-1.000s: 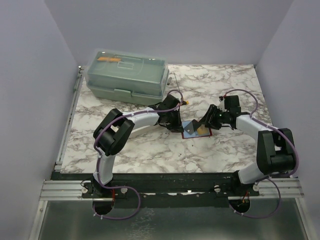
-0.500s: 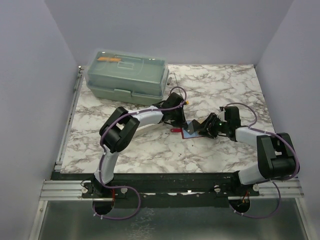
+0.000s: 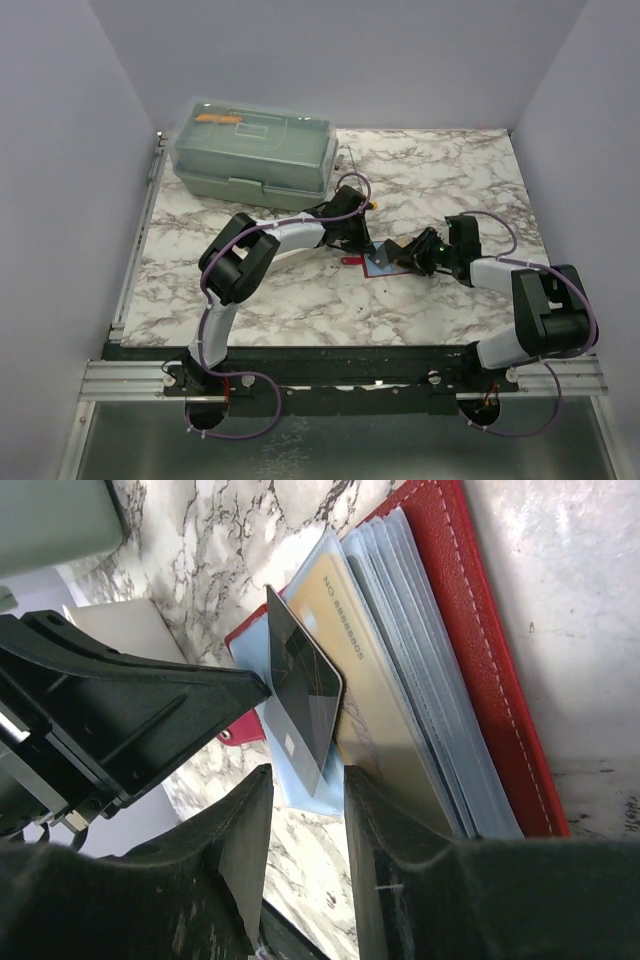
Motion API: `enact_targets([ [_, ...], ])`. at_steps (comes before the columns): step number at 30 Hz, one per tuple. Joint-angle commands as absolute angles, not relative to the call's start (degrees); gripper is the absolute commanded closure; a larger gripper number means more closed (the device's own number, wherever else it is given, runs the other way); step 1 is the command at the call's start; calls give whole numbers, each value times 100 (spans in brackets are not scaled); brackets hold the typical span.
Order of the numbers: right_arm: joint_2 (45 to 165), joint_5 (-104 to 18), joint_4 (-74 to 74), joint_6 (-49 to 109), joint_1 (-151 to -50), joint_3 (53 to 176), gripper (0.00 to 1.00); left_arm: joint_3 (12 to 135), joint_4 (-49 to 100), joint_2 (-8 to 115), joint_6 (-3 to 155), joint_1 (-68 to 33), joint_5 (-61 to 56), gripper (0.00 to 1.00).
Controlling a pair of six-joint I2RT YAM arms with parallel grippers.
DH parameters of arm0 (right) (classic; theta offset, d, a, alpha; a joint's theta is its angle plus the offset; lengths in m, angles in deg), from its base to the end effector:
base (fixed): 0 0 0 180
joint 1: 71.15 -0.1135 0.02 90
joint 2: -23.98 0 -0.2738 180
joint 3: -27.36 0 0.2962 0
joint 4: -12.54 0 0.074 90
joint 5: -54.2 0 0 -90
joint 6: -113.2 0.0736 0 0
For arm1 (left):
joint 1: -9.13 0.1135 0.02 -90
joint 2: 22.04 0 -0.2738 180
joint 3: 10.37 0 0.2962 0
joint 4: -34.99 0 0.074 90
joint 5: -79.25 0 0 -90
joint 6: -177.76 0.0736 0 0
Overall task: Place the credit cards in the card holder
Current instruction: Insert the credit card into the card holder.
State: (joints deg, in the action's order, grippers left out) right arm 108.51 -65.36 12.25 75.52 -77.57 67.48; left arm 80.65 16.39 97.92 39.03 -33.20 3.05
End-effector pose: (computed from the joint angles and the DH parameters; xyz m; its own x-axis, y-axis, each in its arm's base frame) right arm 0.2976 0.0700 0.0817 -0.7800 0.6050 -0.1598 0.2808 0.5666 0.7747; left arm 0.3683 -0.3592 0.1001 -0.9408 -0.1304 -0.3130 0.1000 0.7754 -0.6235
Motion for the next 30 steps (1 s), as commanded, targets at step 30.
enact_targets([
  [30,10953,-6143,1847,8156,-7906,6200,63,7787,1355,9924,3916,-3244,246,99],
])
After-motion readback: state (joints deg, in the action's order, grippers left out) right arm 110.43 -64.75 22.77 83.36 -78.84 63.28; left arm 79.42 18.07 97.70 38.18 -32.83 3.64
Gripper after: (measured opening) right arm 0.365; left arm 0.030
